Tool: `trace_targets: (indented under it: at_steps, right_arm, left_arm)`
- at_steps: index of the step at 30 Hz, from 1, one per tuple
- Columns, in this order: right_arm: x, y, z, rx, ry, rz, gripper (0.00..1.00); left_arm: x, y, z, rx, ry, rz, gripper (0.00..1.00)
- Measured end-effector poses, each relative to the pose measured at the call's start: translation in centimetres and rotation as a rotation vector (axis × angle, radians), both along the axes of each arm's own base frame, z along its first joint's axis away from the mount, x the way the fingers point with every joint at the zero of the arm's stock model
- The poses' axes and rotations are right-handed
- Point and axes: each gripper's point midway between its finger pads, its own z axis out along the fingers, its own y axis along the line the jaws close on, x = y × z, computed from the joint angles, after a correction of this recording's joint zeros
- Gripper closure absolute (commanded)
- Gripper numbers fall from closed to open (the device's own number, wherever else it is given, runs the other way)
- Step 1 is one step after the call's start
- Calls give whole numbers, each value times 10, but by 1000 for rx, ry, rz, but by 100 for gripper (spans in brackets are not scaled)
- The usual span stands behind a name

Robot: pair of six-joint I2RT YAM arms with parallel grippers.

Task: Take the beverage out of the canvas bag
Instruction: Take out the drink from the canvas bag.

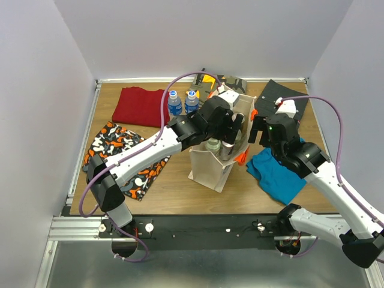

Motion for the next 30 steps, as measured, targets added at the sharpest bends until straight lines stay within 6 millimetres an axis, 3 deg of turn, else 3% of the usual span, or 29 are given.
trace_targets:
  at_steps: [14, 25, 30]
  right_arm:
    - [-7, 21, -7, 55, 69, 141, 0]
    - [-19, 4, 15, 192, -16, 12, 0]
    - [-24, -6, 19, 208, -11, -54, 0]
  left_arm:
    - [0, 5, -6, 25, 11, 1, 1]
    - [-1, 6, 0, -6, 37, 1, 1]
    - [-4, 19, 8, -17, 36, 39, 1]
